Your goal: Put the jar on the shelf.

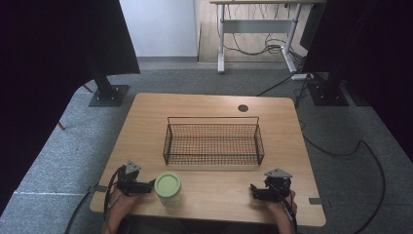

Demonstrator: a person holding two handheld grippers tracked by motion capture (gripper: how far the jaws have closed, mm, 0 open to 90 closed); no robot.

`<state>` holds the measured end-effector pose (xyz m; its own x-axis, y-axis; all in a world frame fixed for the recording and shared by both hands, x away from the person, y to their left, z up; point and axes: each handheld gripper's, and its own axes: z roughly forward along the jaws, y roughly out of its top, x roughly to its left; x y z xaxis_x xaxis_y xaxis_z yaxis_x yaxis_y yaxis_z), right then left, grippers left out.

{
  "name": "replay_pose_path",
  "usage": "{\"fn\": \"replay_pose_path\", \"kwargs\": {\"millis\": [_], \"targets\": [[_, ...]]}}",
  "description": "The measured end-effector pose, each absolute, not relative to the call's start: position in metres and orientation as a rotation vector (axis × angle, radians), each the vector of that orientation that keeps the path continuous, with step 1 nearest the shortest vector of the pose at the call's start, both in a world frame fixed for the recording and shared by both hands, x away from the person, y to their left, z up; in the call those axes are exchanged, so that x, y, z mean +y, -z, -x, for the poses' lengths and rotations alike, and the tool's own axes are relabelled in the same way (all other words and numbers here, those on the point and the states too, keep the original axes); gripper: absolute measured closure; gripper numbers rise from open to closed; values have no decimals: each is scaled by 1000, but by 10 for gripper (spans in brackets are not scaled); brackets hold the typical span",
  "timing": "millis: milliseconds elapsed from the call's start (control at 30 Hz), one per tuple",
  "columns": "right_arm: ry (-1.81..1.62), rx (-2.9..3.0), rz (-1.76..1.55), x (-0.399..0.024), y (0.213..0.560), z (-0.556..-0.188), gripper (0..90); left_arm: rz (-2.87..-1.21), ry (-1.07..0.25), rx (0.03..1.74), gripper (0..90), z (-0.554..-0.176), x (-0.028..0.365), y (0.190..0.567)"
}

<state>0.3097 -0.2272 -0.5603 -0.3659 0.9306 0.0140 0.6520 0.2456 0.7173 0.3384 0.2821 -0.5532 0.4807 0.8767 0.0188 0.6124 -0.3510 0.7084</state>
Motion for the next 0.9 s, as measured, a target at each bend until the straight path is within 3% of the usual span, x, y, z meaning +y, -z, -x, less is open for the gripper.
{"fn": "replay_pose_path", "kwargs": {"millis": [267,900], "targets": [[-893,2079,-1470,-234,560,-307,26,-2073,-545,1226,57,-336,285,553],[-882,2066,-1487,-232,561,-304,11,-2072,-555,1203,61,-333,285,550]]}}
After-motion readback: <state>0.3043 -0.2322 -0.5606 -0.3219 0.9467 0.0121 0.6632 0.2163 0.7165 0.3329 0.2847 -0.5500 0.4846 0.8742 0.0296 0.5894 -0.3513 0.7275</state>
